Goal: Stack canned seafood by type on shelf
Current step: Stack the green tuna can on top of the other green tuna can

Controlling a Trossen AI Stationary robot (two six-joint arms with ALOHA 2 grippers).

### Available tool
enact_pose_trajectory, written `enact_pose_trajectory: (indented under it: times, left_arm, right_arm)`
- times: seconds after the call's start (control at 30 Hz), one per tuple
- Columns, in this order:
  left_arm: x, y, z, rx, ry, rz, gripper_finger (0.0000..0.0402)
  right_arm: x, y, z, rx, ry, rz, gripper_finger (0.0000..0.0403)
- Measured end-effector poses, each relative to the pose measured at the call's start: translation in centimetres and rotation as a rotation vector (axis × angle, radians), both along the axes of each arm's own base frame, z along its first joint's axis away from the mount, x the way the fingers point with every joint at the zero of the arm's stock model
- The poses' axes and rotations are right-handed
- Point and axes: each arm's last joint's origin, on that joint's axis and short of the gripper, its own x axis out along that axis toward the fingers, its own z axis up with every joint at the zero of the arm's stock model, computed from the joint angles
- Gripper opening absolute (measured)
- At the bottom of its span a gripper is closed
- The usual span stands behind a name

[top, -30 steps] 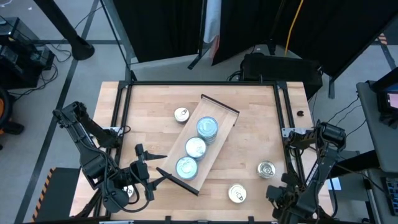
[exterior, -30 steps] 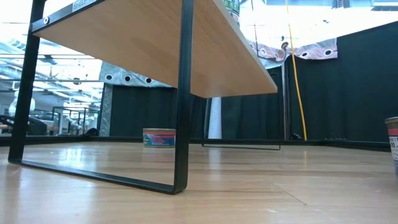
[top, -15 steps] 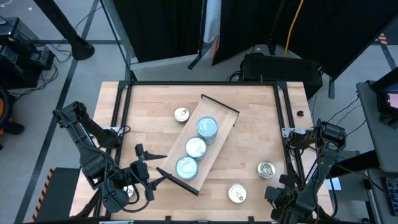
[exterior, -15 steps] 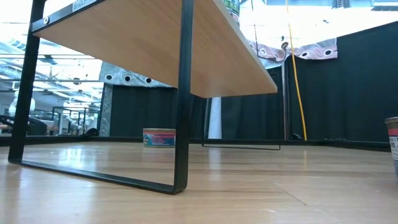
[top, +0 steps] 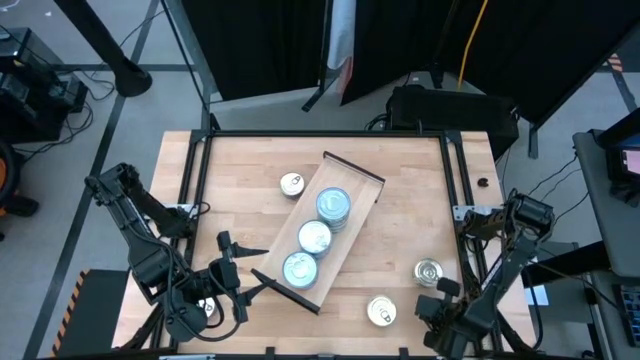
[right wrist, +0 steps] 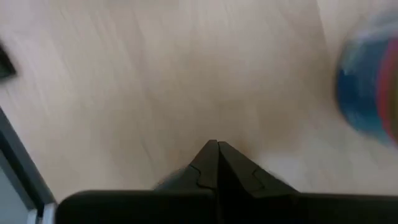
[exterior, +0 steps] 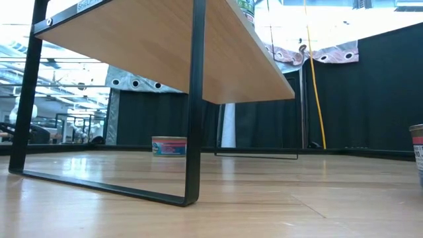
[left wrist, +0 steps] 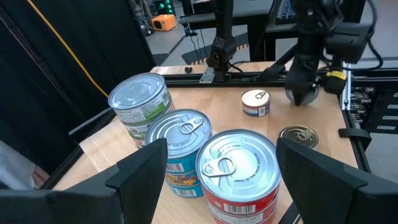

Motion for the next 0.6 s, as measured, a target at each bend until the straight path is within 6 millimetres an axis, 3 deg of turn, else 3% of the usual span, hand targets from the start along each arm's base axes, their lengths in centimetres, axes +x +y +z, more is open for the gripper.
enact_pose_trajectory:
  times: [0.13,0.37,0.5,0.6]
  left_arm:
    - [0.0,0.0,0.0,0.000,0.000,0.000,0.0301]
    - [0.0,0.0,0.0,-0.002,-0.001,0.000,0.0301]
    - [0.0,0.0,0.0,-0.002,-0.001,0.000,0.0301]
    - [0.0,0.0,0.0,-0.002,-0.001,0.000,0.0301]
  right_arm:
    - [0.6,-0.9,-1.2,0.013,-0.011,0.018,0.0000]
    - [1.8,-1.6,-1.3,0.022,0.012,0.087,0.0000]
    - [2.2,-1.7,-0.2,-0.050,0.011,0.096,0.0000]
    - [2.4,-1.4,2.2,-0.078,0.032,0.054,0.0000]
